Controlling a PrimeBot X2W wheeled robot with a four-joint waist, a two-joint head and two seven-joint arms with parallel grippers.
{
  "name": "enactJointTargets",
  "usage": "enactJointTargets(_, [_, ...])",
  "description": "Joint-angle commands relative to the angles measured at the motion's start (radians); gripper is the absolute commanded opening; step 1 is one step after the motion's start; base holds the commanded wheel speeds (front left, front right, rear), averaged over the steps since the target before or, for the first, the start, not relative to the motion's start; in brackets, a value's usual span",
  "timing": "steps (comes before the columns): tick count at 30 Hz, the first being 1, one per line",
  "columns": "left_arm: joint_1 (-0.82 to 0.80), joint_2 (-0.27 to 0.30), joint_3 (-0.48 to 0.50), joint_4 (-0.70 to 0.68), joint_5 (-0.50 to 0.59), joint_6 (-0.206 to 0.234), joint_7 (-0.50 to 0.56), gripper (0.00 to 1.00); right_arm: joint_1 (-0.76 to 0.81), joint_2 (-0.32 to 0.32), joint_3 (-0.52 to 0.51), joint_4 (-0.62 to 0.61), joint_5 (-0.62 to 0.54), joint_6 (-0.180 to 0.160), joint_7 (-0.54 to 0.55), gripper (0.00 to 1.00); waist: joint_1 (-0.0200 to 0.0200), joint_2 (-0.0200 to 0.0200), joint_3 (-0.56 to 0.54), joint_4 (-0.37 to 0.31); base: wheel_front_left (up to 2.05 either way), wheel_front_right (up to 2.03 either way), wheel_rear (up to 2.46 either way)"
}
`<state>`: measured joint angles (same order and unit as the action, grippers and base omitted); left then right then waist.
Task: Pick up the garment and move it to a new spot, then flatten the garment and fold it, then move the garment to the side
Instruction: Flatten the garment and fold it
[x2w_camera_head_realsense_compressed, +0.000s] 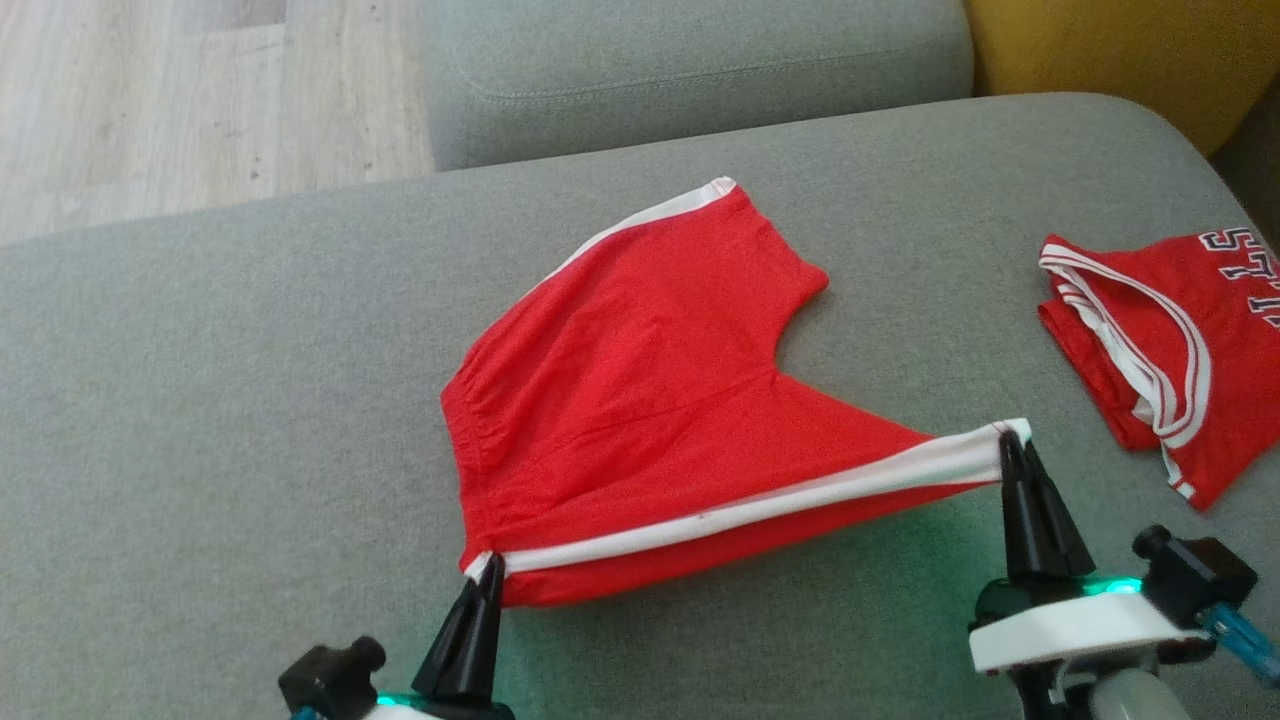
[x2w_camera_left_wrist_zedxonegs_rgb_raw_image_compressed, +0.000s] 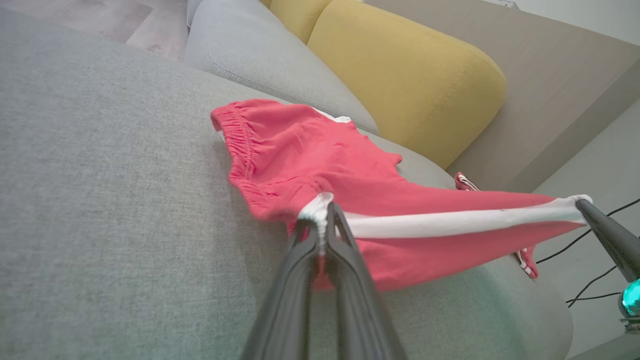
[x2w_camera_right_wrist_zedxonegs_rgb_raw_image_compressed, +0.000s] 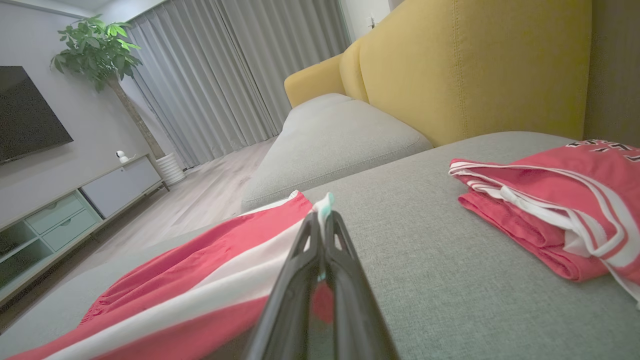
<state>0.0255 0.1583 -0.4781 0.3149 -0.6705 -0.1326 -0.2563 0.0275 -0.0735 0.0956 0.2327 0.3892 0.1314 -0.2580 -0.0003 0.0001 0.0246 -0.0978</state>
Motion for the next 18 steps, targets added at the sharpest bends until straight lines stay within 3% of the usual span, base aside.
enactJointTargets(1, [-0.037, 0.003, 0.041, -0.036, -0.006, 0.002, -0.005, 0.0, -0.038, -0.005, 0.009, -0.045, 0.005, -0.001, -0.004, 0.0, 0.0003, -0.0001, 0.006, 0.005, 0.0, 0.0, 0.0])
enactJointTargets(8, [-0.147, 0.013, 0.012, -0.053, -0.017, 0.002, -0.005, 0.0, -0.143, -0.029, 0.009, -0.024, -0.018, -0.001, -0.004, 0.0, 0.0003, -0.0001, 0.076, 0.042, 0.0, 0.0, 0.0])
enactJointTargets(18, [-0.439, 0.01, -0.046, 0.007, -0.053, 0.002, -0.005, 0.0, -0.507, -0.068, 0.061, 0.189, -0.101, -0.001, -0.004, 0.0, 0.0003, -0.0001, 0.266, 0.109, 0.0, 0.0, 0.0])
